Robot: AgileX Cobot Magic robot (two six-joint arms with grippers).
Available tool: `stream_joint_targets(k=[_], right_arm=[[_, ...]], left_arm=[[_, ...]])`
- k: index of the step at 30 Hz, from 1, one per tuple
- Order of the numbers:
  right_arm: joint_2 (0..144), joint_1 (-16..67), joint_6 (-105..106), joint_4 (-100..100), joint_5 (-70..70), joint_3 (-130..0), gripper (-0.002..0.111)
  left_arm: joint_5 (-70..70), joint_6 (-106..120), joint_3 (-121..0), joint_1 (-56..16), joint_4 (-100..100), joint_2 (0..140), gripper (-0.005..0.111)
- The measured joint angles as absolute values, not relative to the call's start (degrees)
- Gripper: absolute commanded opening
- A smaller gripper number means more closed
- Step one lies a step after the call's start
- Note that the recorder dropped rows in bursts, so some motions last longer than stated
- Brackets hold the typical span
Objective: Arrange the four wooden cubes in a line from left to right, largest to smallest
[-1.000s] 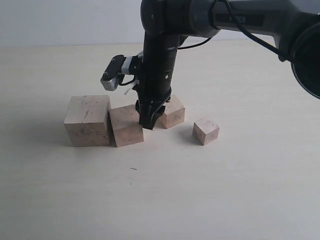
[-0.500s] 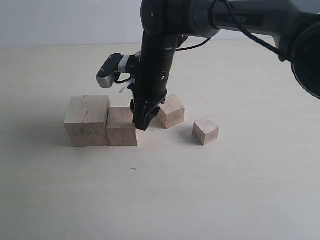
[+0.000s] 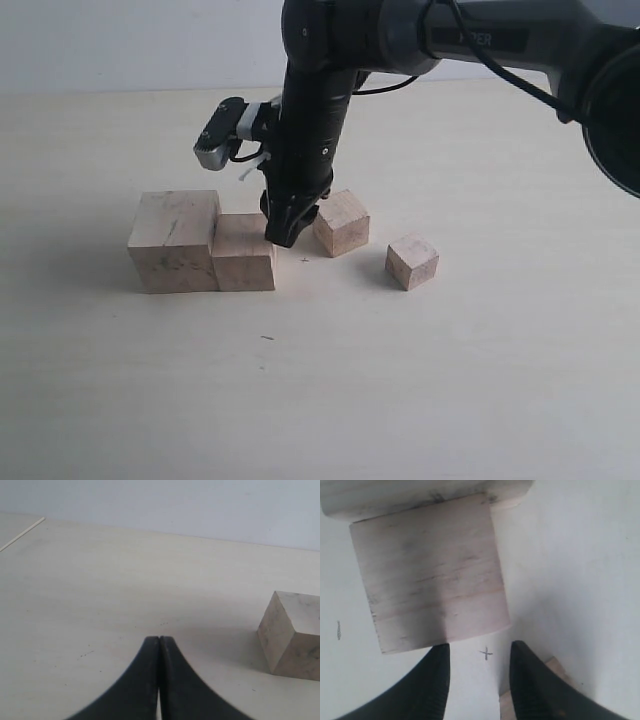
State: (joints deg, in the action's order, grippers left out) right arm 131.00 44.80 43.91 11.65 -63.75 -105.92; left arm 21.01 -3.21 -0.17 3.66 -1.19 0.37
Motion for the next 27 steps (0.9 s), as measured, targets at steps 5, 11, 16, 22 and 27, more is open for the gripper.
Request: stream_joint_targets(k=[5, 11, 16, 22, 27], right_arm=[[131.0, 44.8, 43.91, 11.52, -62.81, -105.92, 0.038], [131.0, 44.8, 43.79, 11.05, -62.78, -105.92, 0.038], [130.88, 44.8, 42.18, 8.8, -64.0, -105.92, 0.038], [128.06, 44.8, 39.36, 7.52, -64.76, -105.92, 0.038], [125.85, 44.69, 33.43, 4.0, -64.76, -105.92, 0.038]], left_arm=[[21.01, -3.21, -0.17, 3.66, -1.19, 0.37, 0.0], [21.01, -3.21, -0.17, 3.66, -1.19, 0.37, 0.0], [21.01, -3.21, -0.17, 3.66, -1.19, 0.37, 0.0], [21.01, -3.21, -0.17, 3.66, -1.19, 0.37, 0.0], [21.01, -3.21, -0.17, 3.66, -1.19, 0.37, 0.0]])
